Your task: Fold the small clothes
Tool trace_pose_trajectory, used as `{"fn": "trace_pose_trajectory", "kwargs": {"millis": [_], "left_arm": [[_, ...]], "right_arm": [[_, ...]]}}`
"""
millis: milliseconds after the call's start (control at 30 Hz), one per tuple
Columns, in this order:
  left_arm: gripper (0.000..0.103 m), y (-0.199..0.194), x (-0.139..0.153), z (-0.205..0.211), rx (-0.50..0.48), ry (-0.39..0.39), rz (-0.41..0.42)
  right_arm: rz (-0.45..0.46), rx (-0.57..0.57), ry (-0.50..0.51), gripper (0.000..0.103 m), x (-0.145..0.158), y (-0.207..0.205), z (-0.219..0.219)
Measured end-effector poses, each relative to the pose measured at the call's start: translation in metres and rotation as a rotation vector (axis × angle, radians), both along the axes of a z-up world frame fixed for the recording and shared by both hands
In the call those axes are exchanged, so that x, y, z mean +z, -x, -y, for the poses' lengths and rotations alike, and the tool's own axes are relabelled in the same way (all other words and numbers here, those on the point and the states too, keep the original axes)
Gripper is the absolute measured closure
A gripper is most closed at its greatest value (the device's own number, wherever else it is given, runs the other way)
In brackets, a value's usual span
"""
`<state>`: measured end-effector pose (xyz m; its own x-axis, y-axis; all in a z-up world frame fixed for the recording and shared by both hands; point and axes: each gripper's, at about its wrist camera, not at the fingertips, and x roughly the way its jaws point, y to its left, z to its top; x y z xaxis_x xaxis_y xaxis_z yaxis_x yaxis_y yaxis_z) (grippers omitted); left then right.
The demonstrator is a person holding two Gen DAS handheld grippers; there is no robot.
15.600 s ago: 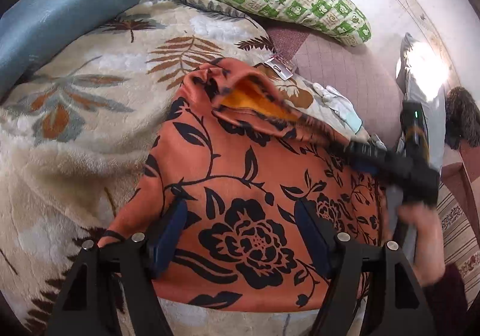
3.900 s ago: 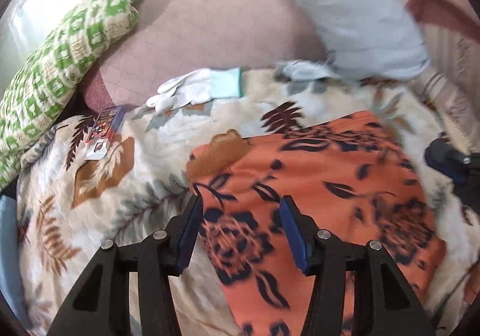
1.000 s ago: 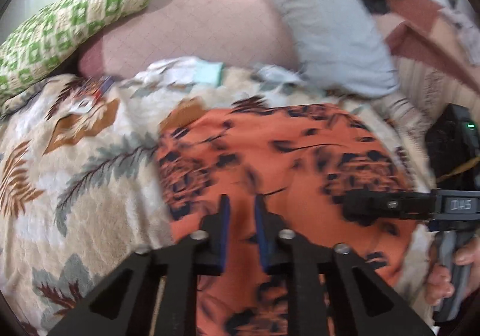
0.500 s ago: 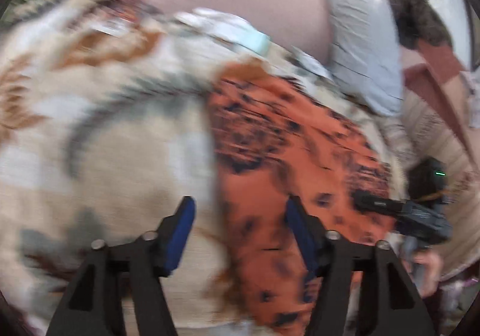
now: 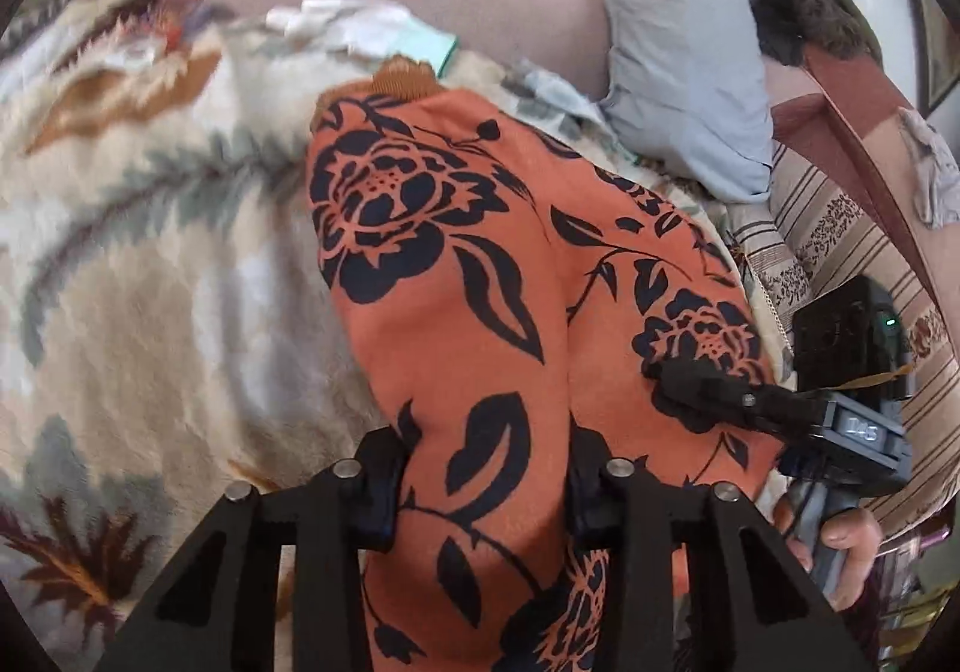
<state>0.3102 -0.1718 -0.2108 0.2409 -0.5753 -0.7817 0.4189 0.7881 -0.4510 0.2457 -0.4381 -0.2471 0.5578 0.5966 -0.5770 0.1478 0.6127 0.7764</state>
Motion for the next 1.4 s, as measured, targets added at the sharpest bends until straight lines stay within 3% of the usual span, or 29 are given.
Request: {"fn": "trace_pose_trajectory", "kwargs": {"millis": [233,333,500,600,633,667,767,800,900,1000,1100,1167,1200,1267,1300,1333,1400], "left_arm": [[0.062,0.028,0.07,-0.057,0.026,-0.026,0.188],[0.062,0.043,0.086,-0.085,0.057,-0.064,0.237],[0.059,0.056,0.055,-0.127,0.134,-0.146,0.196],[0.049,0.052,0.003,-0.142,0.174,-0.232,0.091],[0.037,0.051,-0.01,-0.147,0.194,-0.233,0.06],[0.033,0.052,-0.014,-0.156,0.226,-0.191,0.059],[0.031,0.047,0.001,-0.164,0.229,-0.165,0.049],[0.031,0.049,0.014,-0.168,0.245,-0.171,0.11],[0.031,0.055,0.039,-0.183,0.286,-0.163,0.232],[0.031,0.054,0.047,-0.185,0.285,-0.156,0.269],[0.031,0.049,0.034,-0.167,0.259,-0.225,0.289],[0.031,0.043,0.014,-0.151,0.214,-0.322,0.264],[0.028,0.04,0.001,-0.146,0.198,-0.371,0.243],[0.028,0.04,-0.008,-0.148,0.197,-0.358,0.224],[0.028,0.04,-0.004,-0.15,0.202,-0.351,0.216],[0.028,0.042,0.004,-0.153,0.209,-0.342,0.217],[0.028,0.055,0.025,-0.159,0.256,-0.336,0.269]], "right_arm": [[0.157,0.062,0.017,0.054,0.061,0.006,-0.052],[0.212,0.1,0.007,0.054,0.079,0.011,-0.084],[0.198,0.117,0.03,0.054,0.068,0.018,-0.138],[0.136,0.102,0.09,0.054,0.04,0.019,-0.16],[0.094,0.099,0.138,0.054,0.027,0.017,-0.166],[0.04,0.097,0.165,0.054,0.013,0.015,-0.169],[-0.038,0.05,0.148,0.046,-0.007,0.02,-0.162],[-0.039,0.044,0.154,0.046,-0.001,0.021,-0.159],[0.035,0.004,0.297,0.046,0.038,0.035,-0.151],[0.166,-0.074,0.356,0.046,0.08,0.044,-0.144],[0.255,-0.009,0.358,0.046,0.1,0.03,-0.155],[0.236,0.065,0.289,0.047,0.089,0.008,-0.167],[0.181,0.104,0.272,0.047,0.075,-0.004,-0.178],[0.013,0.165,0.289,0.051,0.033,-0.022,-0.193],[-0.01,0.157,0.3,0.057,0.017,-0.022,-0.191],[0.007,0.122,0.289,0.07,0.017,-0.018,-0.184],[-0.009,0.087,0.214,0.071,0.031,-0.008,-0.168]]}}
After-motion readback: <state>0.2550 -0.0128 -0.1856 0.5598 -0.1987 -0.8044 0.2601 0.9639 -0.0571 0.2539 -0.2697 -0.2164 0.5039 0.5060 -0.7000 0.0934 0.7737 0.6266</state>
